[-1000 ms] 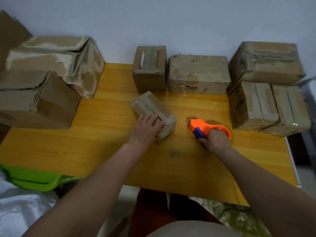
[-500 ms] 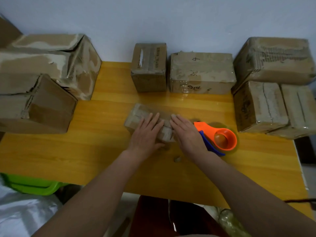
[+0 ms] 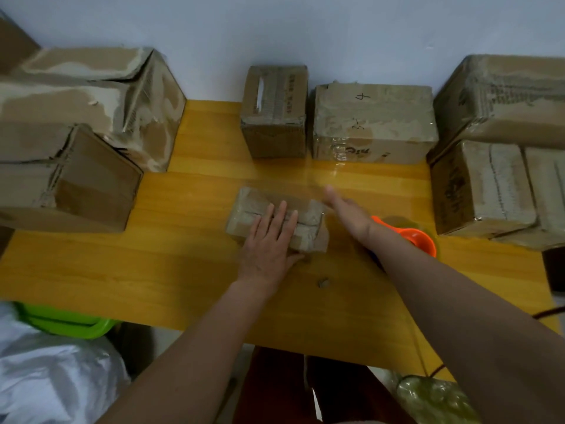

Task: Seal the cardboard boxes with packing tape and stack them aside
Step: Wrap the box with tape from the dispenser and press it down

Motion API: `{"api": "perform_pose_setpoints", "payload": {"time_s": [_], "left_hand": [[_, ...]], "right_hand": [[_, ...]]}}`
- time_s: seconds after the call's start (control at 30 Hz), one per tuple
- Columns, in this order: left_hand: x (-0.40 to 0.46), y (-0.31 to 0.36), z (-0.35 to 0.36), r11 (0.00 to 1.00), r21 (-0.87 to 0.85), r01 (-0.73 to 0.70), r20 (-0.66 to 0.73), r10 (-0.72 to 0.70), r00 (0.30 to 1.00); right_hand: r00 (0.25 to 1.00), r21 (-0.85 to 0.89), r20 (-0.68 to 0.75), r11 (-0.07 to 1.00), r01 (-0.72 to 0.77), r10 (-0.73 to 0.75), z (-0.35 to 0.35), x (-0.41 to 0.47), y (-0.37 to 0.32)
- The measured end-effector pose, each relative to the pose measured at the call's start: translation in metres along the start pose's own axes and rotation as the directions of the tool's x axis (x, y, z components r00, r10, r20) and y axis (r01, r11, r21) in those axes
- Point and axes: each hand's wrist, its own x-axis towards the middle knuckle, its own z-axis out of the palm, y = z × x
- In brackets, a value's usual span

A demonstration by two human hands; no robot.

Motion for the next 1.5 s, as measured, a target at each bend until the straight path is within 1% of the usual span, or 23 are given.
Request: {"api": "perform_pose_setpoints", "payload": {"time_s": [0.03, 0.07, 0.13, 0.2, 0.27, 0.3, 0.37, 0.43, 0.53, 0.7, 0.73, 0.8, 0.87, 0.93, 1.03, 1.07, 1.1, 1.17, 1.2, 1.27, 1.37, 1.43, 1.5], "left_hand": [[-0.002, 0.004, -0.001, 0.998, -0.024, 0.063, -0.003, -0.063, 0.998], [-0.003, 0.008, -0.004, 0.992, -0.047, 0.115, -0.003, -0.115, 0.993], [0.0, 0.01, -0.014, 0.985, -0.057, 0.164, 0.012, -0.163, 0.987], [0.011, 0.001, -0.025, 0.993, -0.016, 0.12, 0.042, -0.12, 0.992], [0.025, -0.014, -0.031, 0.998, 0.061, -0.014, 0.07, 0.01, 0.998], [0.031, -0.022, -0.031, 0.992, 0.09, -0.083, 0.092, 0.075, 0.993], [0.041, -0.032, -0.029, 0.983, 0.095, -0.155, 0.16, 0.139, 0.977], [0.045, -0.035, -0.026, 0.984, 0.078, -0.161, 0.208, 0.142, 0.968], [0.047, -0.034, -0.025, 0.99, 0.042, -0.136, 0.189, 0.126, 0.974], [0.047, -0.036, -0.018, 0.993, -0.001, -0.116, 0.13, 0.115, 0.985], [0.047, -0.036, -0.018, 0.993, 0.013, -0.12, 0.125, 0.117, 0.985], [0.046, -0.036, -0.018, 0.992, 0.03, -0.123, 0.125, 0.118, 0.985], [0.045, -0.036, -0.018, 0.993, 0.023, -0.113, 0.116, 0.11, 0.987], [0.044, -0.037, -0.018, 0.995, 0.01, -0.096, 0.114, 0.094, 0.989], [0.041, -0.04, -0.019, 0.997, -0.005, -0.075, 0.125, 0.075, 0.989], [0.04, -0.04, -0.02, 0.997, -0.011, -0.074, 0.129, 0.075, 0.989], [0.039, -0.04, -0.02, 0.997, -0.015, -0.074, 0.129, 0.076, 0.989], [0.039, -0.04, -0.02, 0.997, -0.019, -0.075, 0.117, 0.076, 0.99], [0.039, -0.04, -0.02, 0.997, -0.02, -0.071, 0.11, 0.073, 0.991], [0.038, -0.04, -0.019, 0.997, -0.024, -0.068, 0.108, 0.07, 0.992], [0.039, -0.041, -0.018, 0.997, -0.037, -0.069, 0.108, 0.073, 0.992], [0.039, -0.044, -0.018, 0.995, -0.037, -0.095, 0.112, 0.099, 0.989], [0.038, -0.048, -0.019, 0.991, -0.042, -0.126, 0.127, 0.13, 0.983]], "right_hand": [[0.987, 0.03, -0.145, 0.997, 0.07, -0.065, 0.0, -0.001, 0.0], [0.949, 0.045, -0.281, 0.986, 0.16, -0.141, 0.001, -0.006, 0.001], [0.858, 0.009, -0.426, 0.947, 0.322, -0.287, 0.007, -0.022, 0.005], [0.789, -0.079, -0.449, 0.898, 0.432, -0.419, 0.021, -0.04, 0.008], [0.748, -0.162, -0.421, 0.853, 0.496, -0.514, 0.041, -0.054, 0.007], [0.746, -0.19, -0.388, 0.839, 0.51, -0.542, 0.052, -0.058, 0.007], [0.792, -0.195, -0.31, 0.85, 0.489, -0.526, 0.074, -0.061, 0.009], [0.847, -0.167, -0.27, 0.889, 0.427, -0.457, 0.089, -0.058, 0.011], [0.88, -0.098, -0.279, 0.923, 0.372, -0.384, 0.094, -0.053, 0.006], [0.937, 0.162, -0.282, 0.953, 0.256, -0.204, 0.076, -0.041, 0.003], [0.941, 0.174, -0.286, 0.956, 0.237, -0.181, 0.071, -0.037, 0.004], [0.916, 0.175, -0.371, 0.957, 0.233, -0.155, 0.066, -0.033, 0.006], [0.879, 0.199, -0.441, 0.935, 0.293, -0.182, 0.07, -0.031, 0.003], [0.895, 0.229, -0.406, 0.927, 0.298, -0.187, 0.075, -0.027, 0.0], [0.954, 0.282, -0.266, 0.936, 0.211, -0.134, 0.066, -0.016, -0.005], [0.959, 0.273, -0.256, 0.942, 0.194, -0.123, 0.061, -0.014, -0.006], [0.944, 0.244, -0.304, 0.948, 0.204, -0.125, 0.058, -0.012, -0.008], [0.872, 0.195, -0.46, 0.939, 0.282, -0.167, 0.057, -0.012, -0.01], [0.853, 0.191, -0.486, 0.929, 0.317, -0.191, 0.06, -0.013, -0.013], [0.859, 0.182, -0.463, 0.925, 0.334, -0.219, 0.067, -0.013, -0.017], [0.896, 0.175, -0.401, 0.944, 0.278, -0.19, 0.068, -0.003, -0.019], [0.931, 0.119, -0.322, 0.969, 0.219, -0.171, 0.065, 0.005, -0.016], [0.961, 0.13, -0.24, 0.976, 0.174, -0.139, 0.063, 0.011, -0.013]]}}
